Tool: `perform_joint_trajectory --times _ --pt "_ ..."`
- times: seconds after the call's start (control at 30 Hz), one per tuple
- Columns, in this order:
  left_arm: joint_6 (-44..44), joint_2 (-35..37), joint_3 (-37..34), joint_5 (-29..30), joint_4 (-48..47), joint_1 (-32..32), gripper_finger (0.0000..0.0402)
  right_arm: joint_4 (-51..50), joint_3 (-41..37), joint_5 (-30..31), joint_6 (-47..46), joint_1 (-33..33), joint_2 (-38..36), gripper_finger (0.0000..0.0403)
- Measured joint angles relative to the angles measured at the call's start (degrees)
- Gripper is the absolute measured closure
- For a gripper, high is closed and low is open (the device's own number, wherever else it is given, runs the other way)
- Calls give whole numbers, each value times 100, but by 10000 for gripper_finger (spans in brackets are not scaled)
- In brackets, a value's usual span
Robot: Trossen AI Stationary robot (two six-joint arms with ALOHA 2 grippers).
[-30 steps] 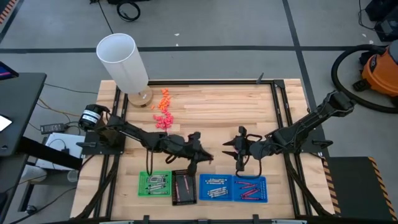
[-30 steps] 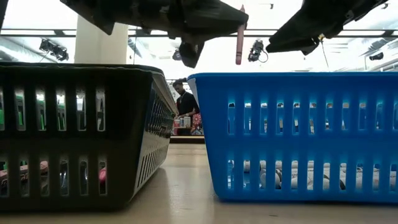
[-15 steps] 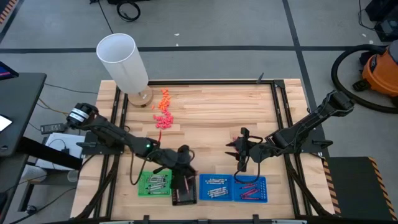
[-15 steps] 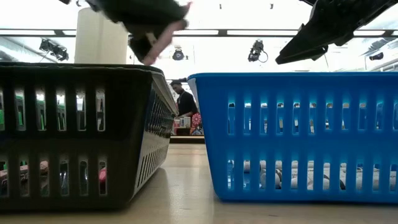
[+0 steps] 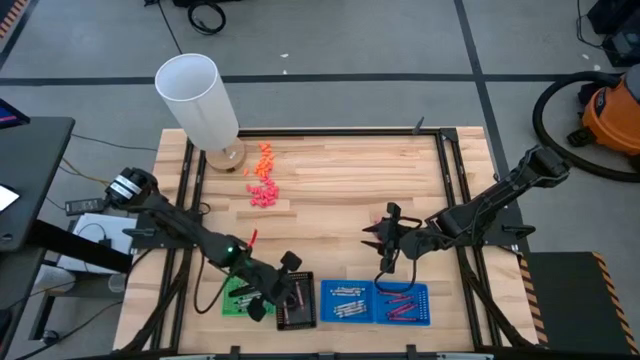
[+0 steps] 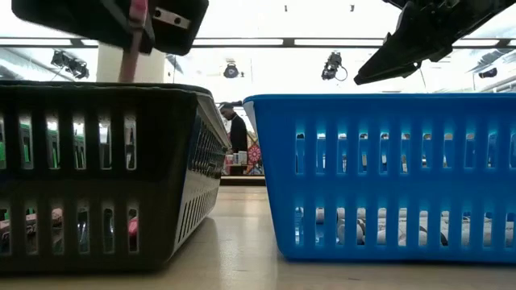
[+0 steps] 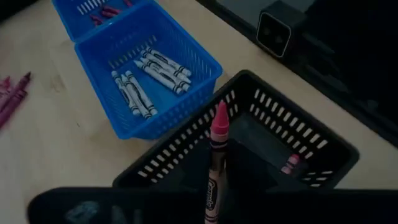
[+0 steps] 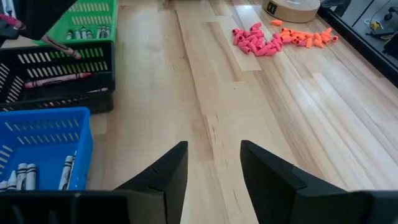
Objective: Sort crayons
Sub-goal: Put the pink crayon into the black bin
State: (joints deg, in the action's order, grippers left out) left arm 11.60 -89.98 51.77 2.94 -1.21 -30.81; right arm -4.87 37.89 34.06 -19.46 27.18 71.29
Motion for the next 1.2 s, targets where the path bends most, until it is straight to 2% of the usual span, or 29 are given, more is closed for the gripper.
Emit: perform_joint_trajectory --times 0.17,0.27,0.4,0.57,0.7,0.9,1.2 --pt "512 -276 4 21 -30 9 315 -2 0 -2 -8 0 0 245" --pt "1053 -462 2 51 -99 -37 312 -11 -2 -9 -28 2 0 245" --pt "1321 -544 -2 295 -113 -131 311 -42 -2 -31 -47 0 0 245" --pt "1331 -442 -2 827 -32 -232 310 -112 -4 -63 -138 -4 0 245" --pt "1331 -410 -2 947 86 -327 310 -254 -4 -66 -293 -4 0 245" --pt "1327 -408 -2 1436 102 -432 310 -1050 -7 -106 -947 -125 2 245" --pt "1300 -404 -2 1573 355 -448 309 -2113 -7 -218 -1914 -316 178 245"
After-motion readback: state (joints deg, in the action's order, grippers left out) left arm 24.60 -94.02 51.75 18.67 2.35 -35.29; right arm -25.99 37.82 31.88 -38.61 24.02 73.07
